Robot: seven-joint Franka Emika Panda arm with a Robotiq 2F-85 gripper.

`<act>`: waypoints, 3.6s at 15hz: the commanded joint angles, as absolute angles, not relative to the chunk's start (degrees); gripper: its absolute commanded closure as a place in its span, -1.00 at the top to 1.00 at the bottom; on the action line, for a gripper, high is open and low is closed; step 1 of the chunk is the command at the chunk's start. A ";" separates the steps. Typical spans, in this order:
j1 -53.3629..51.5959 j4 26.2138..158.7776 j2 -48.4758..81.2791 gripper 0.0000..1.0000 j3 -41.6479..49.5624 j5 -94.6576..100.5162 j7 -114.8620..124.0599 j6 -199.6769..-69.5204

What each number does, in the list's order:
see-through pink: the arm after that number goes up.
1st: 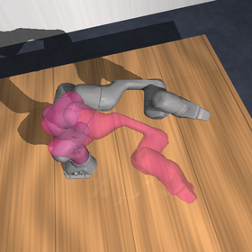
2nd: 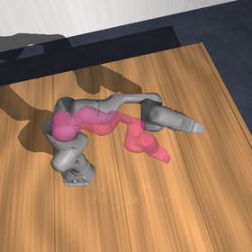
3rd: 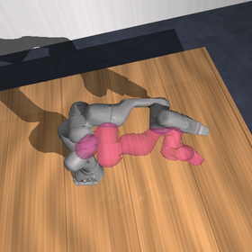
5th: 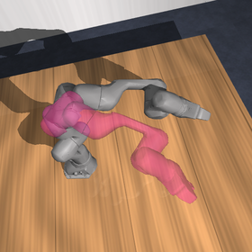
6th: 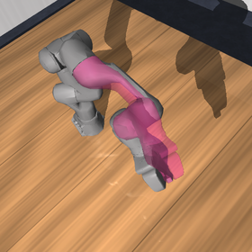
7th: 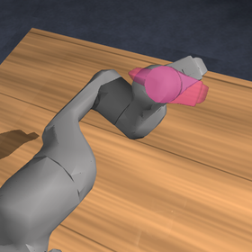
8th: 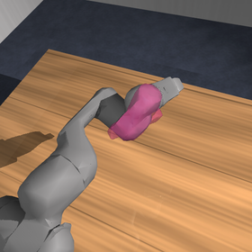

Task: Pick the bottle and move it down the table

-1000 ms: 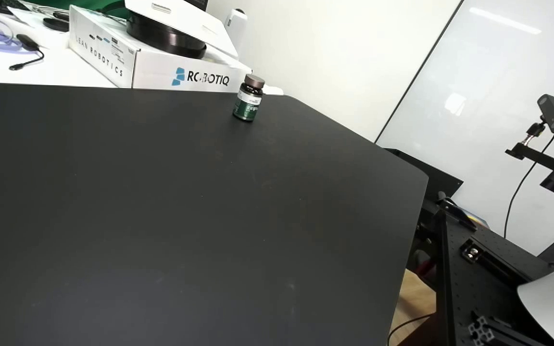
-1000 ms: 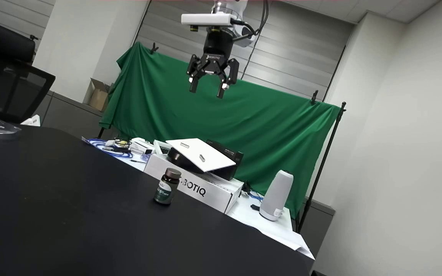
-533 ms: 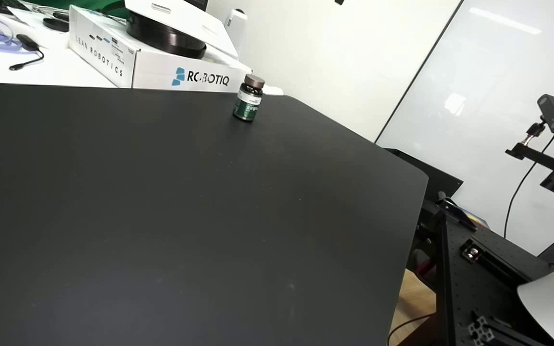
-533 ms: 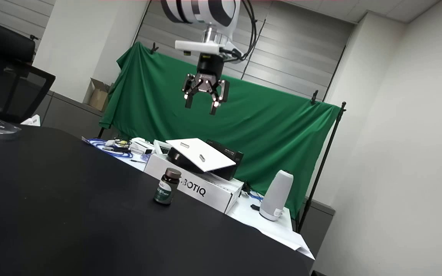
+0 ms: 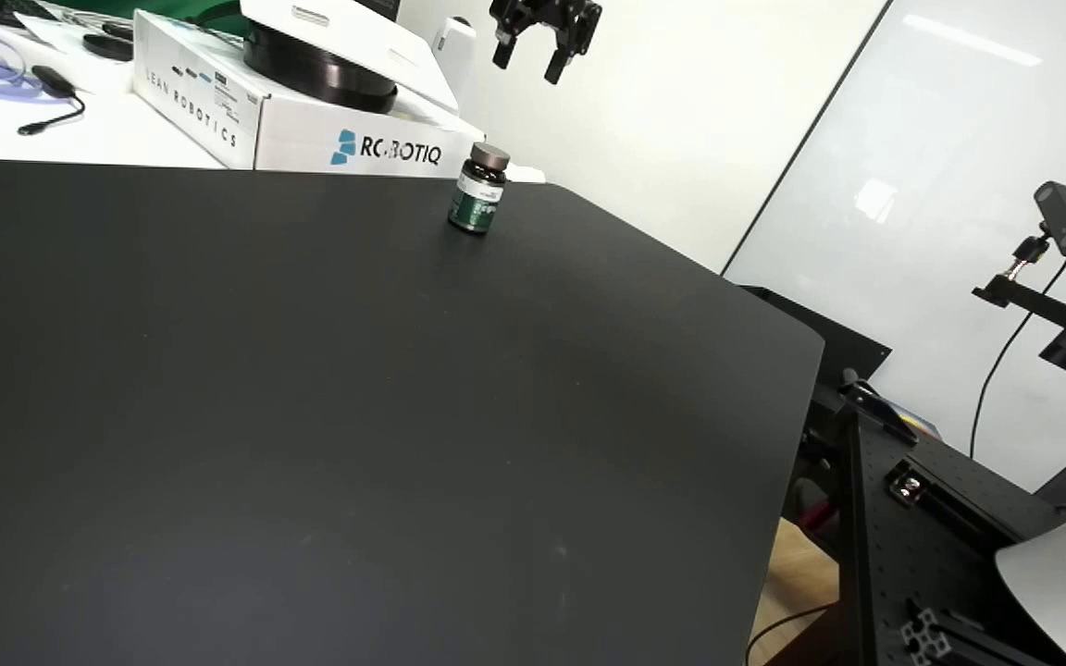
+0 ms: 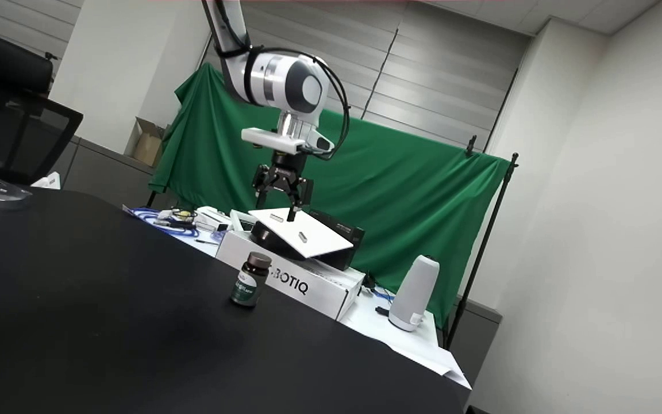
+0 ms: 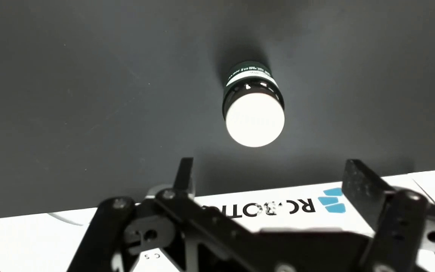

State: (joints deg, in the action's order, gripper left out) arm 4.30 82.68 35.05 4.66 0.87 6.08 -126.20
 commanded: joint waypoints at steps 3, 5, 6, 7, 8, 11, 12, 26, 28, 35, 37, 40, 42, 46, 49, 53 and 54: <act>4.48 71.92 43.37 1.00 4.76 0.47 6.84 -124.45; 4.60 70.50 44.85 1.00 4.69 0.36 6.70 -124.18; 4.60 70.05 45.45 1.00 4.70 0.36 6.72 -124.04; 4.71 69.73 45.91 1.00 4.61 0.24 6.59 -123.85; 4.73 69.55 46.31 1.00 4.62 0.22 6.63 -123.72; 4.82 69.61 47.23 1.00 4.72 0.26 6.72 -122.88; 4.90 69.73 47.47 1.00 4.68 0.20 6.63 -122.76; 5.00 71.35 50.06 0.19 4.58 -0.24 6.82 -124.44; 5.08 71.83 49.31 -0.11 4.43 -0.89 6.58 -124.61; 4.28 75.49 40.87 -0.28 4.01 -0.99 5.56 -120.37; 3.68 76.79 37.34 -0.28 3.88 -0.51 5.17 -119.38; 2.47 80.71 31.49 -0.28 3.82 0.72 4.02 -117.89; 1.97 86.46 26.06 -0.28 3.79 1.94 2.48 -117.69; 2.59 98.64 15.05 -0.28 3.38 3.35 -2.87 -115.93; 3.38 107.80 6.90 -0.28 3.13 2.50 -8.43 -114.36; 3.15 120.88 -3.57 -0.28 3.02 1.13 -15.27 -116.54; 2.79 124.28 -6.03 -0.28 2.91 0.67 -16.62 -117.12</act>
